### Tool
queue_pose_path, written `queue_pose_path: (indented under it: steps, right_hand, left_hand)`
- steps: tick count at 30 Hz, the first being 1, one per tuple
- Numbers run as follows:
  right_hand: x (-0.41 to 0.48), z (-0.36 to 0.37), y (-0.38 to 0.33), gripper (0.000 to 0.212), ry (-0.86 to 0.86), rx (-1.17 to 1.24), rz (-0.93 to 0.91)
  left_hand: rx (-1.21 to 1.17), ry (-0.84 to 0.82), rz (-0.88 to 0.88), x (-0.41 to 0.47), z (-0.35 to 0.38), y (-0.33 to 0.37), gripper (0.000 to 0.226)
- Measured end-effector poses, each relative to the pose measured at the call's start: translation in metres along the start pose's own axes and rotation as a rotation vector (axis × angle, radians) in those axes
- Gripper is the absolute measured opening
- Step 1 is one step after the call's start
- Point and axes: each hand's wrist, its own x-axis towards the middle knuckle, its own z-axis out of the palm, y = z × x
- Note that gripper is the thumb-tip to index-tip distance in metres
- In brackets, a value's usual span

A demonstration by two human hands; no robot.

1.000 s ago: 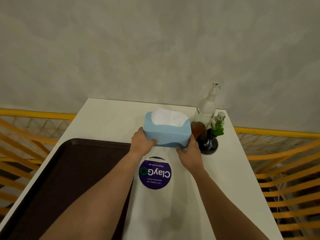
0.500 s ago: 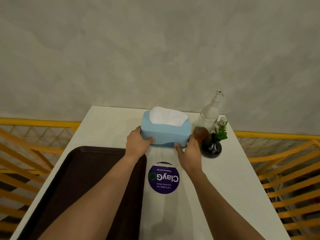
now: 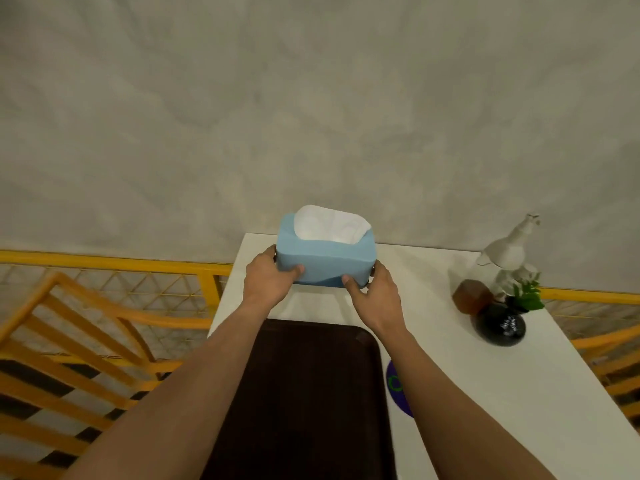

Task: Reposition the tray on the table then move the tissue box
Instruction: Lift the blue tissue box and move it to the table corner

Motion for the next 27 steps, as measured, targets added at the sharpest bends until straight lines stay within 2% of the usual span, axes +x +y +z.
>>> queue_pose_path:
  steps: [9, 18, 22, 27]
  right_hand:
    - [0.007, 0.075, -0.038, 0.061, -0.086, -0.013, 0.049]
    - [0.016, 0.114, -0.015, 0.058, -0.131, -0.083, 0.083]
    - [0.019, 0.126, 0.0, 0.06, -0.147, -0.089, 0.106]
    - [0.027, 0.131, 0.009, 0.061, -0.147, -0.079, 0.097]
  left_hand:
    - [0.025, 0.011, 0.016, 0.033, -0.064, -0.053, 0.055]
    - [0.041, -0.027, -0.012, 0.051, -0.055, -0.1, 0.054]
    - [0.031, -0.066, -0.036, 0.057, -0.046, -0.117, 0.063]
    - [0.127, -0.058, -0.052, 0.072, -0.043, -0.126, 0.079]
